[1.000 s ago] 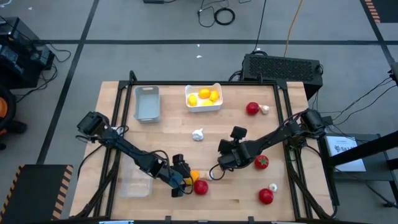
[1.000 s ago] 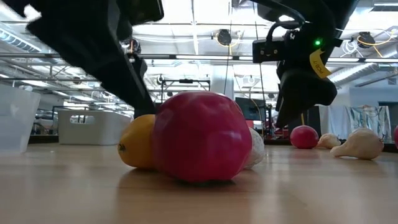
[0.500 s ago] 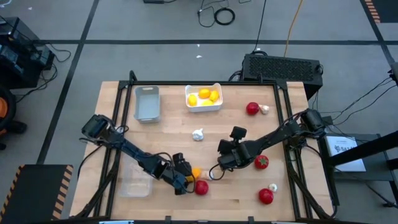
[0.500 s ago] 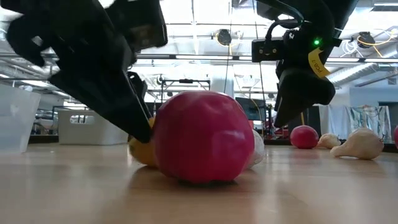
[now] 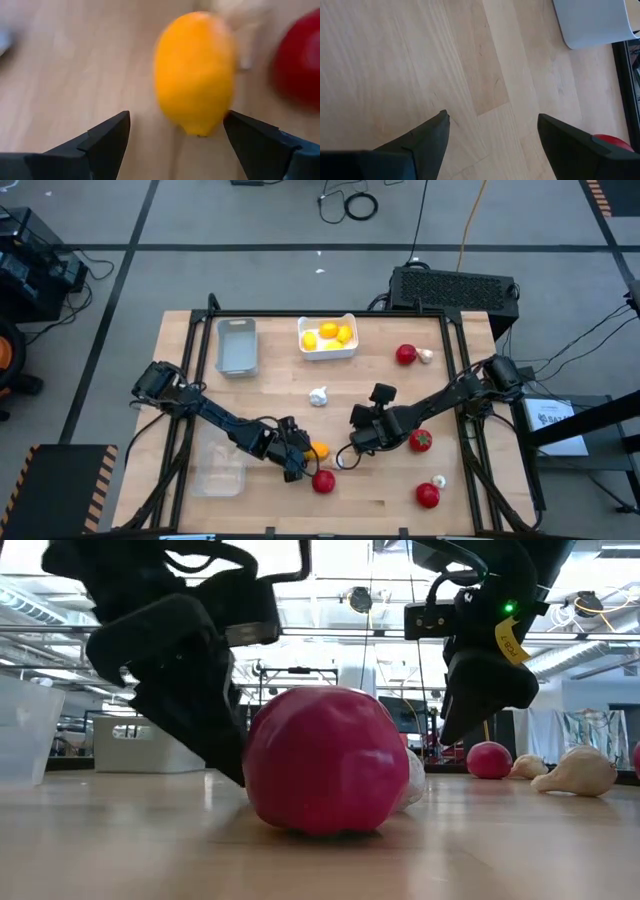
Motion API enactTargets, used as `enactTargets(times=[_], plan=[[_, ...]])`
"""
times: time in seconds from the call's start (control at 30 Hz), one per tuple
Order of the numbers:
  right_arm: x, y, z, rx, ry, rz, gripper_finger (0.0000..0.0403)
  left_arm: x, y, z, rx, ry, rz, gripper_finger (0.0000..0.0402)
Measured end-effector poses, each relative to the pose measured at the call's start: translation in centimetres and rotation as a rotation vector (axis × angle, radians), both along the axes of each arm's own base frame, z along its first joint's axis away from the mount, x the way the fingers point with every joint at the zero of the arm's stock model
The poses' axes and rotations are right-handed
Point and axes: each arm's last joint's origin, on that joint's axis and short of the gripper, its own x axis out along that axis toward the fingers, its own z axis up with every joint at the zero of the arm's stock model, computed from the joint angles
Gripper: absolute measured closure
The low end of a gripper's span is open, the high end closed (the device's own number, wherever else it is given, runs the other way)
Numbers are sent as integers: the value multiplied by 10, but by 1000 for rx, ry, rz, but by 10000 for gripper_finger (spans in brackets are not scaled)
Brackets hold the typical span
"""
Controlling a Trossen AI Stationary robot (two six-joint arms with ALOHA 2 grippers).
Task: Sort produce into baskets
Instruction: Put the lemon into the white bin
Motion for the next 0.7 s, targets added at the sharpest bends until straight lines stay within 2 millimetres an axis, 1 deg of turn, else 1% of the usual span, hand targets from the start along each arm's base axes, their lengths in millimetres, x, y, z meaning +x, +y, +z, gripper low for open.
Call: enactTargets(times=[0.07, 0.13, 0.27, 0.5, 0.7], plan=[[0, 0, 0, 0, 0, 1, 113, 2, -4, 2, -10, -25, -83, 75], [0, 0, 0, 0, 0, 3, 113, 3, -8, 4, 6, -57, -120, 75], [0, 0, 0, 0, 0, 3, 113, 7, -6, 6, 30, -100, -95, 75], [0, 0, 0, 1, -2, 3, 113, 9, -2, 9, 35, -105, -77, 75], [0, 0, 0, 1, -2, 3, 113, 26, -2, 32, 14, -159, -57, 75]])
